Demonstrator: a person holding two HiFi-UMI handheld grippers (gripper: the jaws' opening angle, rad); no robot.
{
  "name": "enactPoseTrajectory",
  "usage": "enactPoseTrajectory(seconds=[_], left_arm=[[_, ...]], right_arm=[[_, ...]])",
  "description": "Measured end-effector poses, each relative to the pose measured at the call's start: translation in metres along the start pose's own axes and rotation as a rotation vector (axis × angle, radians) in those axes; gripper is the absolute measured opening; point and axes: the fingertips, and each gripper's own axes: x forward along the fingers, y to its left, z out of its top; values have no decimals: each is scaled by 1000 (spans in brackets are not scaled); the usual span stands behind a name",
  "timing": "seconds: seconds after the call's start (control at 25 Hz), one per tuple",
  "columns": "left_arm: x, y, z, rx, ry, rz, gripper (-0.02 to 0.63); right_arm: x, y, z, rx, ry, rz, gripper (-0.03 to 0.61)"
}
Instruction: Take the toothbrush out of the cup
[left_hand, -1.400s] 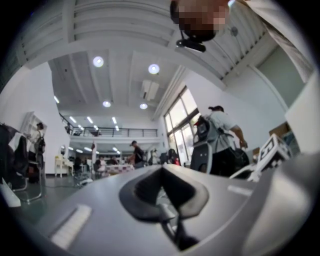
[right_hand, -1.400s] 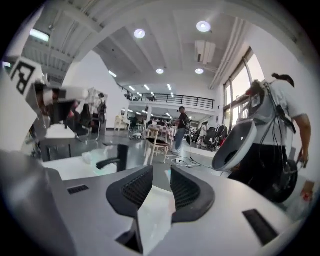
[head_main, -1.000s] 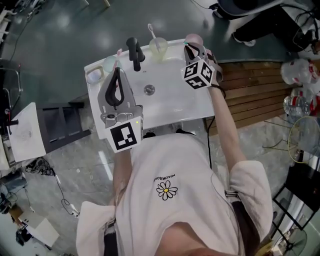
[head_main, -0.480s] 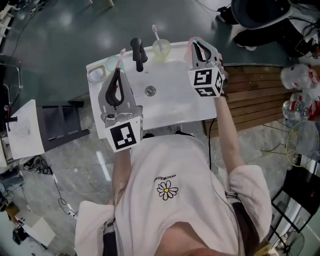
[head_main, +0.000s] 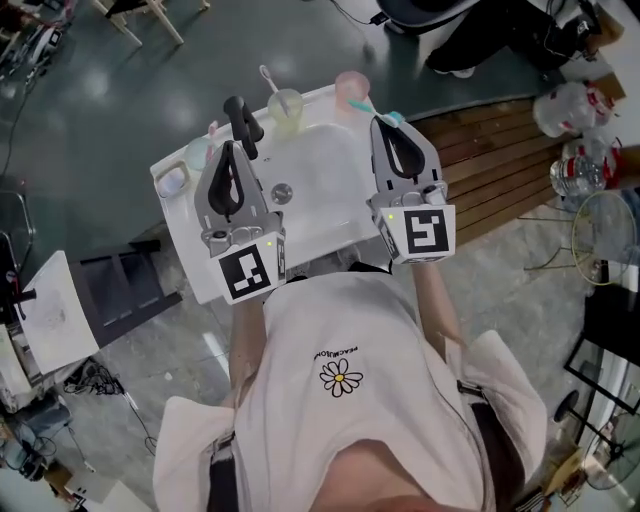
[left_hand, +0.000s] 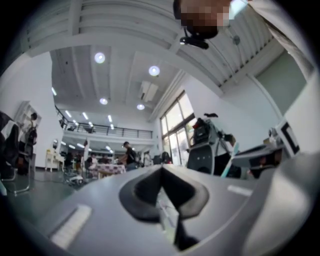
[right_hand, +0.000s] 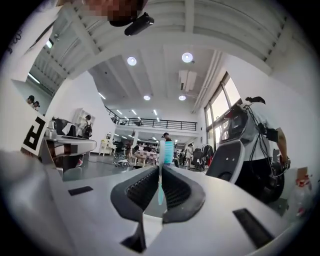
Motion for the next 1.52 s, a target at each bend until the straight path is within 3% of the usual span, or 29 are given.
enactPoseTrajectory(seconds=[0.4, 1.04, 1.2, 1.52], left_arm=[[-4, -7, 1, -14, -2, -21, 8], [-8, -17, -20, -32, 62, -37, 8], [-7, -23, -22, -51, 67, -39, 8], [-6, -22, -32, -18, 97, -27, 8]], right_arm=[[-6, -2, 2, 31, 17, 7, 18], [-35, -36, -138, -82, 691, 80, 20], [-40, -36, -168, -27, 766, 93, 20], [-8, -52, -197, 42, 817, 110, 20]])
